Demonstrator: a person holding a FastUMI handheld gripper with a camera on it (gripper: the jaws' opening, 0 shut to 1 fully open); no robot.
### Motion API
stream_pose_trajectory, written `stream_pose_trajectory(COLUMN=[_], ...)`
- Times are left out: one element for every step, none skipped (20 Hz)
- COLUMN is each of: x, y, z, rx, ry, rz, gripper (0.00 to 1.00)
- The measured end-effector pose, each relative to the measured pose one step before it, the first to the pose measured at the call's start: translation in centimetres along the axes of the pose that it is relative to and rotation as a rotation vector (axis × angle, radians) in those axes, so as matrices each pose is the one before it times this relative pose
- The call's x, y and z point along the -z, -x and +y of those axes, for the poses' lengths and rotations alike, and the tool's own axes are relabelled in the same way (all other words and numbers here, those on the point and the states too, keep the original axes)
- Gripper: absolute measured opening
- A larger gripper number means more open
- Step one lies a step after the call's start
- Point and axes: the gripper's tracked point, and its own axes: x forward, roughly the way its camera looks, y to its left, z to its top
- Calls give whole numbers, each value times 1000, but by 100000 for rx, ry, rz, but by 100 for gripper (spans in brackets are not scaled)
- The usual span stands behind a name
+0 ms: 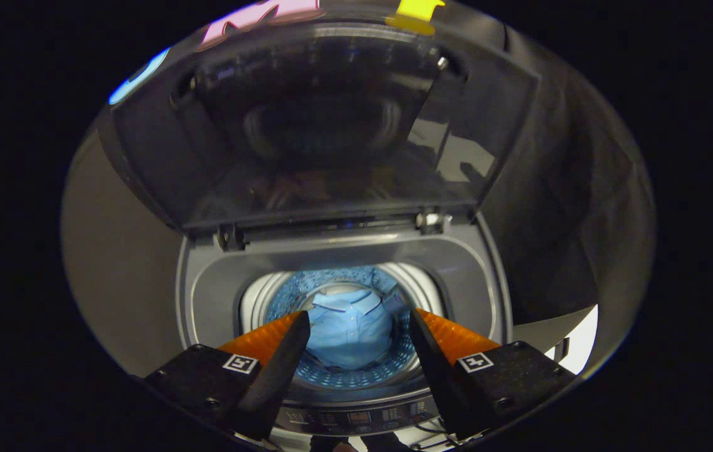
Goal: Put the clothes into the washing machine and then close the washing machine lid.
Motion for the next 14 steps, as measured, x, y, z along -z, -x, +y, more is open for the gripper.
stream_pose_trajectory(x=[-1477, -1558, -1635, -1504, -1630, -1487, -1342, -1253, -1342, -1375, -1076, -740, -973, -905], y=[1358, 1250, 1059, 952, 762, 569, 425, 362, 200, 212, 39, -121, -136, -309], z=[-396, -386, -315, -222, -43, -302, -148, -103, 215, 281, 63, 95, 251, 65], rx=[961, 266, 896, 29, 100, 307, 396, -136, -760, -525, -104, -281, 117, -165], ry=[107, 460, 328, -108, -208, -569, -278, -183, -256, 235, 273, 954, 1095, 746], rz=[-3605, -3504, -3222, -2630, -2406, -2432, -2004, -2065, -2082, -2017, -1197, -332, -372, -1017], gripper=[99, 99, 99, 99, 99, 99, 99, 99, 99, 99, 99, 99, 99, 99])
